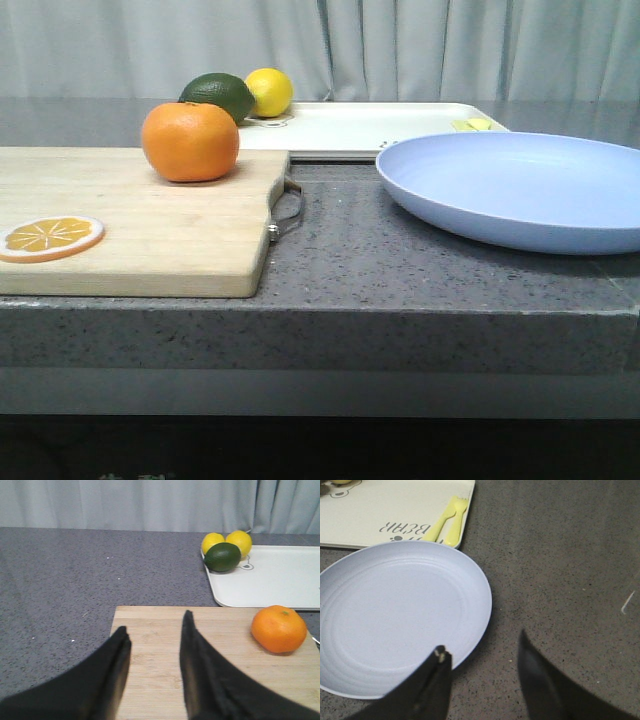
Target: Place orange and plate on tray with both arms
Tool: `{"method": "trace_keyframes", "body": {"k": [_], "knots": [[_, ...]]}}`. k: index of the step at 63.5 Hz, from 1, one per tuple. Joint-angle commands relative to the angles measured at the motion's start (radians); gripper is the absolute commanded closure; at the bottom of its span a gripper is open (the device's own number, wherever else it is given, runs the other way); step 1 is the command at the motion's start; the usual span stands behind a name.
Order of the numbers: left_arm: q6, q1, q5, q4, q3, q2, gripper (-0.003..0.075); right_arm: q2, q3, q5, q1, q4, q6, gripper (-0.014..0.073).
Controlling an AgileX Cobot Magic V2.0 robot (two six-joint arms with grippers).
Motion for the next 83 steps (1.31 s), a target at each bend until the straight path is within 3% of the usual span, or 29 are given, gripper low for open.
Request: {"method": "trace_keyframes", "body": {"k": [1,4,8,23,40,69,83], "knots": [[-0.008,-0.047,-0.073,-0.015,-0.034,0.014,0.0251,0.008,-0.036,-0.058,0.001,-0.005,-0.001,0.0023],[-0.008,-0.079,-0.073,-0.027,-0.034,0.014,0.0173,0.008,-0.036,-0.054,0.001,-0.005,-0.001,-0.0012],[-0.008,-0.118,-0.073,-0.03,-0.034,0.019,0.0136,0.008,-0.036,-0.051,0.001,-0.005,-0.001,-0.0018],[0.021,-0.278,-0.078,-0.03,-0.066,0.137,0.014,0.008,-0.036,-0.043,0.001,-0.005,-0.001,-0.0018],[0.08,-0.419,-0.077,-0.021,-0.183,0.41,0.014,0.008,-0.036,-0.042,0.001,-0.005,-0.001,-0.0018],[0.083,-0.473,-0.071,-0.021,-0.419,0.853,0.014,0.008,-0.036,-0.043,0.001,-0.005,-0.001,-0.0018],[0.083,-0.473,0.004,0.033,-0.577,1.028,0.0139,0.008,-0.036,-0.043,0.001,-0.005,-0.001,-0.0018]]}}
